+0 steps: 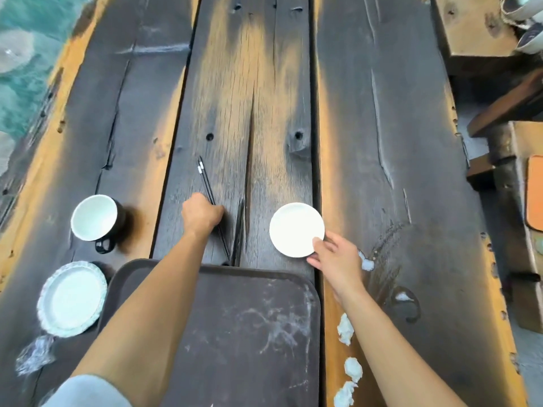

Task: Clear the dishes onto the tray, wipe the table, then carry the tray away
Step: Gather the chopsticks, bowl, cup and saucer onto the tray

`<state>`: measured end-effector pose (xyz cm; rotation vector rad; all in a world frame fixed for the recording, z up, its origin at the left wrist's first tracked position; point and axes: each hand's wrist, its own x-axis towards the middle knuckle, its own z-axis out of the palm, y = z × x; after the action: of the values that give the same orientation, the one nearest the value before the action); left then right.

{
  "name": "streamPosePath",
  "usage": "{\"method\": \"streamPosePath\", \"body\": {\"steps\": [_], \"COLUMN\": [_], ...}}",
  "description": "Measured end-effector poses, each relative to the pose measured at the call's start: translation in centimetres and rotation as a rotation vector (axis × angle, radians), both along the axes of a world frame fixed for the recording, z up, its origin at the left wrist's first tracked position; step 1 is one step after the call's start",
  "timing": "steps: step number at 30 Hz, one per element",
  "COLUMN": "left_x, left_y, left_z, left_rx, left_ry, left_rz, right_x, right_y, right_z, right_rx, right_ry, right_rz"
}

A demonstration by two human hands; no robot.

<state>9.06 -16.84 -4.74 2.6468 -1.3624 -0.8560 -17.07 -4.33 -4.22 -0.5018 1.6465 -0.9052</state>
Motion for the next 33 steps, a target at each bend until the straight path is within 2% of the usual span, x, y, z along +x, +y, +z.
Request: {"method": "streamPosePath", "body": {"steps": [5, 10, 16, 21, 29, 33], "left_x": [-0.6, -1.2, -2.4, -2.9, -3.3, -3.0], "left_y": [-0.8, -1.7, -2.2, -2.8, -3.1, -2.5], "left_z": [-0.7, -0.6, -0.6, -0.3, 0.7, 1.3], "left_rx": [-0.077, -0.064, -0.07, -0.005, 0.108, 0.09], "left_ry": [0.017, 0.167, 0.049, 0.028, -0.12, -0.169], "left_rz": [0.054, 0.096, -0.07, -0.168, -0.49, -0.617], "right_x": [0.2, 0.2, 0.6, 0.7, 1.2, 1.1], "right_y": [-0.9, -1.3, -1.3, -1.5, -1.7, -1.3], "right_z": [-0.2, 0.2, 0.1, 0.1, 0.4, 0.5], "right_rx": [0.011, 0.041, 0.042, 0.055, 0.081, 0.112], "right_ry": [0.017, 0.07, 0.071, 0.095, 0.12, 0.098], "right_rz": [0.005, 0.048, 0.034, 0.028, 0.018, 0.001]}}
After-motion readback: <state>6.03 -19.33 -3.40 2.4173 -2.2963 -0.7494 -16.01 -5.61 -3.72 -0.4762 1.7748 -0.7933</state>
